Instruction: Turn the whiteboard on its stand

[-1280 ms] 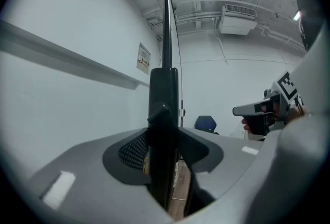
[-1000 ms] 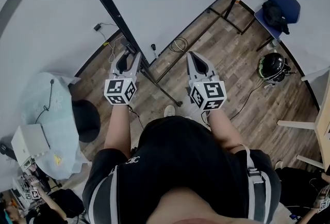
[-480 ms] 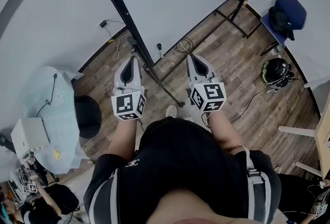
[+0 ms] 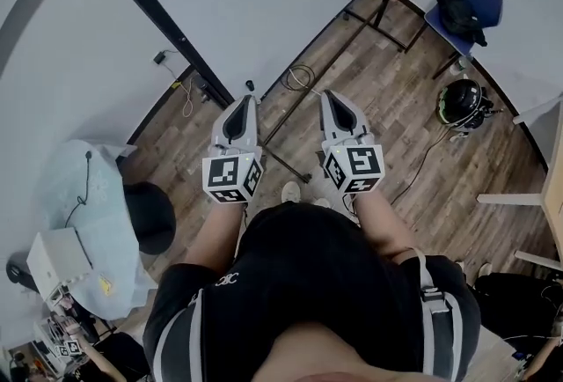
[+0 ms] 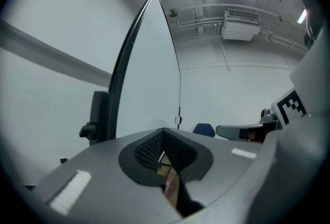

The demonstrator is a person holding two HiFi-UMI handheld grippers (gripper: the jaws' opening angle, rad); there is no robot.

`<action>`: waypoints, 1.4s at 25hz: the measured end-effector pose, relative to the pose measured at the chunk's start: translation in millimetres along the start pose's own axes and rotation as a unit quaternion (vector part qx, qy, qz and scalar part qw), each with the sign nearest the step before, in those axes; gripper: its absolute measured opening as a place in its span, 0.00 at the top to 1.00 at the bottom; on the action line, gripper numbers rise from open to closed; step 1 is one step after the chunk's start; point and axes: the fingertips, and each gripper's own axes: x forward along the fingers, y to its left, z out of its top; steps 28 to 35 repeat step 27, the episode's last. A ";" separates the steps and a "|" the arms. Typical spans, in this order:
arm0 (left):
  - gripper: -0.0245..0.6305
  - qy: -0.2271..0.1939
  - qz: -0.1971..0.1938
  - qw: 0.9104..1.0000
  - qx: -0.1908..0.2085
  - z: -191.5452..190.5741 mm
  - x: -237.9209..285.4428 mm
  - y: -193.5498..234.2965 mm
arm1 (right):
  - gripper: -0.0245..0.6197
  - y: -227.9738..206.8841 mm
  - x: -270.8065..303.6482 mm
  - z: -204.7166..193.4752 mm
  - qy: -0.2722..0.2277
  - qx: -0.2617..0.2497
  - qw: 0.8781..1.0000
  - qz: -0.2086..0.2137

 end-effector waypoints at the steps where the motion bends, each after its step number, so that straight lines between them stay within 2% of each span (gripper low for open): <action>1: 0.95 0.006 -0.005 1.000 -0.001 -5.0 5.0 -5.5 | 0.95 -6.0 -3.7 0.7 -0.001 -0.005 1.000 -0.009; 8: 0.95 0.033 -0.029 0.999 0.008 -20.5 23.1 -32.6 | 0.95 -30.0 -21.7 4.3 -0.001 -0.010 0.999 -0.042; 16: 0.95 0.044 -0.039 0.998 0.019 -26.4 25.3 -36.4 | 0.95 -20.1 -26.1 6.0 -0.008 -0.021 0.999 -0.032; 35: 0.95 0.050 -0.050 0.997 0.022 -28.7 33.6 -41.3 | 0.95 -27.9 -24.3 4.2 -0.002 -0.022 0.999 -0.048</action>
